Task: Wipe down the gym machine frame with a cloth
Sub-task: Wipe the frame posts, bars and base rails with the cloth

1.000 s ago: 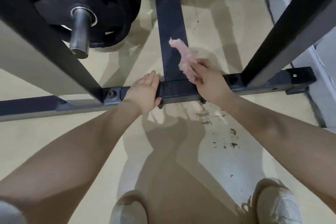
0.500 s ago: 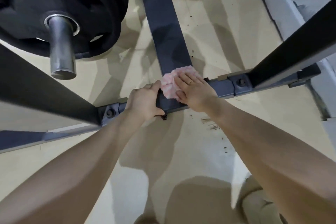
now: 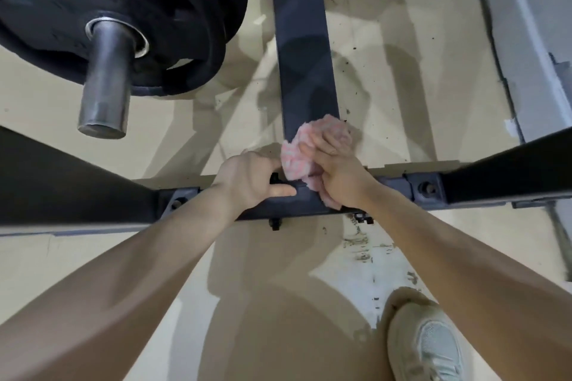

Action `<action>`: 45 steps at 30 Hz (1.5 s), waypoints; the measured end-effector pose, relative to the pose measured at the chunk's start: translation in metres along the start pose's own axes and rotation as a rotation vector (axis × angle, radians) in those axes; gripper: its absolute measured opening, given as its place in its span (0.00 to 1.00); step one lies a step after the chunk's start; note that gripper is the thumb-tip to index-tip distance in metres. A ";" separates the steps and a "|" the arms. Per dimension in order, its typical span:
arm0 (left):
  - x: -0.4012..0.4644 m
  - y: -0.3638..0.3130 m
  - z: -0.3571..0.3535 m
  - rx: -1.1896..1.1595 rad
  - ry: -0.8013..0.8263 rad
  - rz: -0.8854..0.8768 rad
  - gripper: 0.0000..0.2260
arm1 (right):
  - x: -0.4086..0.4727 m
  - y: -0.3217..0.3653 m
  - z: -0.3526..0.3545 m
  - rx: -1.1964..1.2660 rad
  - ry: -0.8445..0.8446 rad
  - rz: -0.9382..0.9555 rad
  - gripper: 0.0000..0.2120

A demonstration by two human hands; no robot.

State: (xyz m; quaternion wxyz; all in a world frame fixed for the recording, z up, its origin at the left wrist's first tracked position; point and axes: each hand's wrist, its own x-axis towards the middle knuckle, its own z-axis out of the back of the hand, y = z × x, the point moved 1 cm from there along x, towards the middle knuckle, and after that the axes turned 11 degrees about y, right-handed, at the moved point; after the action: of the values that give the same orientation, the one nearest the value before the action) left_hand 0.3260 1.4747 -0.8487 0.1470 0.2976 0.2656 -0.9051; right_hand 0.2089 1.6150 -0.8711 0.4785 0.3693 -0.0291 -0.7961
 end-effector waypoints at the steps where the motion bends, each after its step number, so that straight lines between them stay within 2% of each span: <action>1: 0.000 0.000 0.001 -0.005 0.003 -0.037 0.21 | 0.000 0.000 0.002 0.063 0.019 0.018 0.28; 2: 0.000 0.000 0.001 -0.006 0.004 -0.057 0.20 | 0.005 -0.001 0.004 0.059 0.057 0.012 0.26; 5: 0.001 0.000 0.000 0.039 0.058 -0.019 0.19 | 0.037 -0.008 0.013 -0.252 0.045 -0.034 0.34; 9: 0.003 -0.001 0.001 0.139 0.105 0.068 0.23 | 0.050 -0.013 0.026 -0.312 -0.030 -0.047 0.30; 11: -0.001 -0.005 0.000 0.138 0.076 0.050 0.23 | 0.034 -0.010 0.016 -0.405 -0.038 0.065 0.29; 13: -0.004 -0.005 -0.004 0.118 0.028 0.048 0.24 | 0.019 -0.008 0.006 -0.373 -0.030 0.259 0.27; 15: -0.003 -0.003 -0.008 0.111 0.033 0.095 0.25 | 0.030 -0.013 0.016 -0.375 0.056 0.340 0.23; 17: -0.002 -0.003 -0.008 0.120 0.062 0.134 0.24 | 0.060 -0.011 0.034 -0.370 0.067 0.319 0.19; 20: -0.004 -0.002 -0.009 0.101 0.060 0.128 0.22 | 0.076 0.007 0.039 -0.405 -0.034 0.231 0.16; 23: -0.009 -0.004 -0.010 0.083 0.001 0.106 0.21 | 0.048 0.012 0.013 -0.417 -0.006 0.325 0.17; 26: -0.011 -0.009 -0.009 0.115 -0.014 0.116 0.23 | 0.047 0.008 0.017 -0.433 0.004 0.359 0.19; 30: -0.008 -0.016 -0.008 0.239 0.060 0.241 0.19 | 0.094 0.004 0.045 -0.493 -0.050 0.127 0.25; 32: -0.008 -0.018 -0.007 0.258 0.080 0.256 0.18 | 0.088 0.012 0.037 -0.416 -0.076 0.090 0.24; 34: -0.009 -0.019 -0.006 0.250 0.056 0.243 0.18 | 0.062 0.020 0.016 -0.338 -0.098 0.191 0.21; 36: -0.010 -0.015 -0.005 0.206 0.044 0.226 0.19 | 0.045 0.016 0.009 -0.329 -0.051 0.356 0.20; 38: -0.011 -0.011 -0.006 0.132 0.042 0.201 0.19 | 0.060 0.008 0.023 -0.373 0.009 0.399 0.19; 39: -0.010 -0.010 -0.004 0.110 0.049 0.194 0.19 | 0.073 0.004 0.033 -0.370 -0.031 0.360 0.18; 40: -0.010 -0.009 -0.004 0.107 0.061 0.195 0.19 | 0.083 0.002 0.039 -0.384 -0.032 0.283 0.18; 42: -0.009 -0.008 -0.002 0.080 0.083 0.208 0.17 | 0.087 0.001 0.038 -0.378 -0.013 0.124 0.27; 45: -0.010 -0.008 0.003 -0.011 0.091 0.200 0.18 | 0.054 0.000 0.020 -0.382 0.010 0.176 0.31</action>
State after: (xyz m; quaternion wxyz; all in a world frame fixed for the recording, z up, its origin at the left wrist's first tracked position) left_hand 0.3285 1.4809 -0.8376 0.2261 0.3629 0.2459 -0.8699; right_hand 0.1823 1.5661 -0.8870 0.6075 0.2720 0.0926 -0.7405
